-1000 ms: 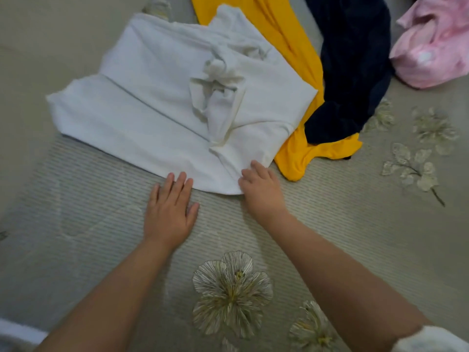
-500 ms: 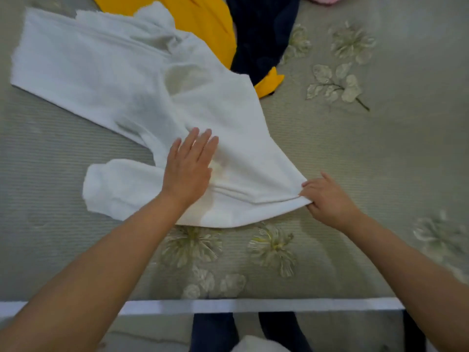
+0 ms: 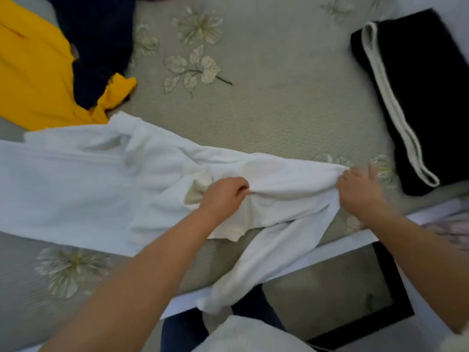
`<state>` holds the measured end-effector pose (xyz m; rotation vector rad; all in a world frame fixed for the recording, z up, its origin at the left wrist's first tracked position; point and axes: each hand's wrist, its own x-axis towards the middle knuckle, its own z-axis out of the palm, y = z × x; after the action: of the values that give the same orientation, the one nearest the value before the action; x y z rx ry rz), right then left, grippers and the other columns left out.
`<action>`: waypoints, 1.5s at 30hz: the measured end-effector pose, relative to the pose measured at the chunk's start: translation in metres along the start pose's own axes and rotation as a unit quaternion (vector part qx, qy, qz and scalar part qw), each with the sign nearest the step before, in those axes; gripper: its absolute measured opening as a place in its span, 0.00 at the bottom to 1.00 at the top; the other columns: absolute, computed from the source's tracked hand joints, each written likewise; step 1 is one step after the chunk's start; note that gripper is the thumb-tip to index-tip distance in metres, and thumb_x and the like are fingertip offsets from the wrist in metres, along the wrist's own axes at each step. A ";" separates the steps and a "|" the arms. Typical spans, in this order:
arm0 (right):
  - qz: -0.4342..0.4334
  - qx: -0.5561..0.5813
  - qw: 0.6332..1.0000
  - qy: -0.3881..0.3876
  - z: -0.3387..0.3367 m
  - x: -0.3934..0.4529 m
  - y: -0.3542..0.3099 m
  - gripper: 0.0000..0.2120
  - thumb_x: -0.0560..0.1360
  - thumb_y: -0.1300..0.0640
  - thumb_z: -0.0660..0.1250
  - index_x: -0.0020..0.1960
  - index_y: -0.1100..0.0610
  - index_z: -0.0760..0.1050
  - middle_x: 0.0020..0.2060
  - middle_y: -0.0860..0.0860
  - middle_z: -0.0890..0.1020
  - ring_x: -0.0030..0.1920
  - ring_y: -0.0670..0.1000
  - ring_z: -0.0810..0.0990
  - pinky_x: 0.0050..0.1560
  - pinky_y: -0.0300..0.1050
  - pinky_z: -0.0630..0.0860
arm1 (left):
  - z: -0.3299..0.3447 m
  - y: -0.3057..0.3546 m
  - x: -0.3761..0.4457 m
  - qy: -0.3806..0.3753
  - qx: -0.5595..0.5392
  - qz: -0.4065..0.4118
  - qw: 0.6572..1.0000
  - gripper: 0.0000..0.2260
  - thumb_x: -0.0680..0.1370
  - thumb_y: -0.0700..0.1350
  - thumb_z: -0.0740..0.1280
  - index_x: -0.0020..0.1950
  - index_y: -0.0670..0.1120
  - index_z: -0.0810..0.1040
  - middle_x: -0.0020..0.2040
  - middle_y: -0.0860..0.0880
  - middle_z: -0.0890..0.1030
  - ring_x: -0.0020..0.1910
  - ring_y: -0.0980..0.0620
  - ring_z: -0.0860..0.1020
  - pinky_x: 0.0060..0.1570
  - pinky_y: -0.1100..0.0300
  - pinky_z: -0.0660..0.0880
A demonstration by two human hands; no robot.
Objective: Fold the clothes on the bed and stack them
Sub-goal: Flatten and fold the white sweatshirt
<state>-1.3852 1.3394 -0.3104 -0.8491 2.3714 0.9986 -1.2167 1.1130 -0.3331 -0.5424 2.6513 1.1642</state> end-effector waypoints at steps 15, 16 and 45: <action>-0.280 0.247 0.908 0.191 0.034 -0.037 -0.140 0.29 0.38 0.54 0.84 0.40 0.55 0.84 0.43 0.59 0.84 0.40 0.58 0.84 0.35 0.58 0.79 | -0.041 -0.084 -0.080 -0.052 0.312 0.176 0.932 0.24 0.69 0.52 0.68 0.61 0.43 0.69 0.58 0.38 0.78 0.58 0.38 0.74 0.49 0.45 0.76; -0.292 0.269 0.894 0.207 0.036 -0.034 -0.138 0.28 0.38 0.58 0.84 0.39 0.57 0.84 0.42 0.61 0.84 0.38 0.59 0.84 0.33 0.56 0.79 | -0.039 -0.090 -0.086 -0.026 0.308 0.211 0.927 0.18 0.72 0.50 0.64 0.58 0.43 0.70 0.53 0.39 0.81 0.54 0.41 0.77 0.47 0.51 0.77; -0.071 0.339 0.900 0.266 -0.024 -0.079 -0.118 0.30 0.69 0.49 0.47 0.56 0.66 0.76 0.44 0.61 0.81 0.45 0.60 0.79 0.45 0.47 0.55 | -0.089 -0.093 -0.075 0.002 -0.090 -0.096 0.991 0.11 0.77 0.47 0.63 0.54 0.45 0.65 0.43 0.52 0.69 0.42 0.51 0.70 0.35 0.61 0.64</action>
<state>-1.2518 1.2855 -0.3056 -1.0662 2.7466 -0.1854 -1.1135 1.0084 -0.3119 -0.8115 2.4463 1.3485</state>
